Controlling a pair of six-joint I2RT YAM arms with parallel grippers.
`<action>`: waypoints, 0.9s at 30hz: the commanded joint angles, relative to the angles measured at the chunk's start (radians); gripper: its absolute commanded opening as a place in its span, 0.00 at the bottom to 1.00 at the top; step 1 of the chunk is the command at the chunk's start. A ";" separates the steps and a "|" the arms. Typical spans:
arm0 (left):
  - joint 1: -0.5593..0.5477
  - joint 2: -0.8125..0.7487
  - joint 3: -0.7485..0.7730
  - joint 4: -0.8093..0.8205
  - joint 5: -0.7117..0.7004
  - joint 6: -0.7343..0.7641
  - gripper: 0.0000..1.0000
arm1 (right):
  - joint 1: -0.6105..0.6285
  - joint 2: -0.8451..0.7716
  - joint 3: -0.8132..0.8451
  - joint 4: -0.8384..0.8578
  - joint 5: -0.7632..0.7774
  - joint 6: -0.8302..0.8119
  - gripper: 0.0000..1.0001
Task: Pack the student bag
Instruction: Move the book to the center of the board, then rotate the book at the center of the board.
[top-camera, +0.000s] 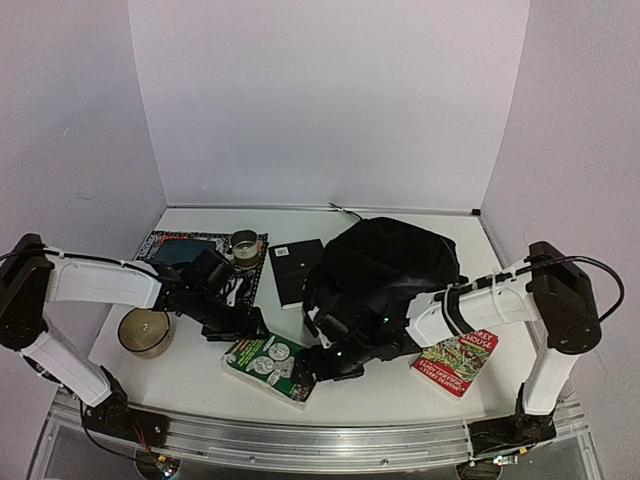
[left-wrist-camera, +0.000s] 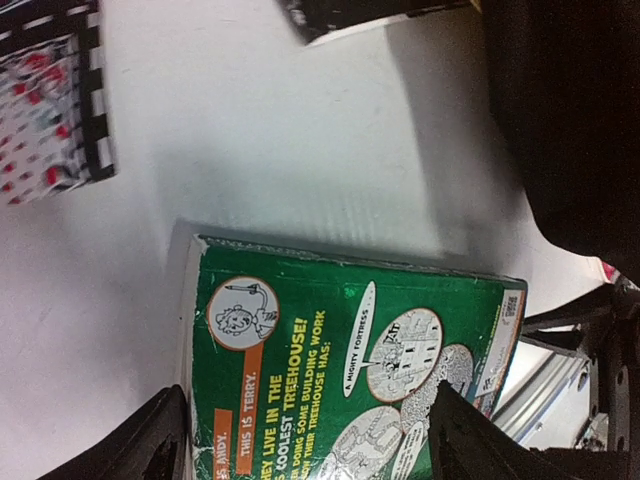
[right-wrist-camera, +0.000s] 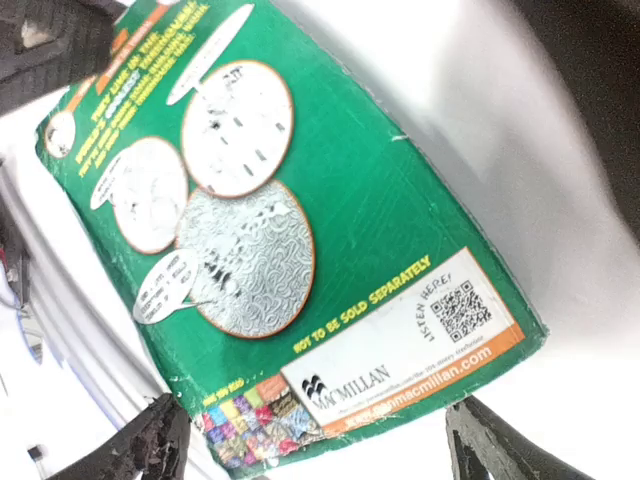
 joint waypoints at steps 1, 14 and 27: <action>-0.005 -0.186 -0.046 -0.176 -0.166 -0.085 0.84 | 0.018 0.018 0.126 -0.037 -0.034 -0.135 0.88; -0.008 -0.425 -0.211 -0.267 -0.043 -0.279 0.76 | -0.037 0.143 0.328 -0.204 0.038 -0.464 0.92; -0.010 -0.331 -0.294 -0.099 0.071 -0.299 0.47 | -0.097 0.306 0.427 -0.201 -0.077 -0.506 0.91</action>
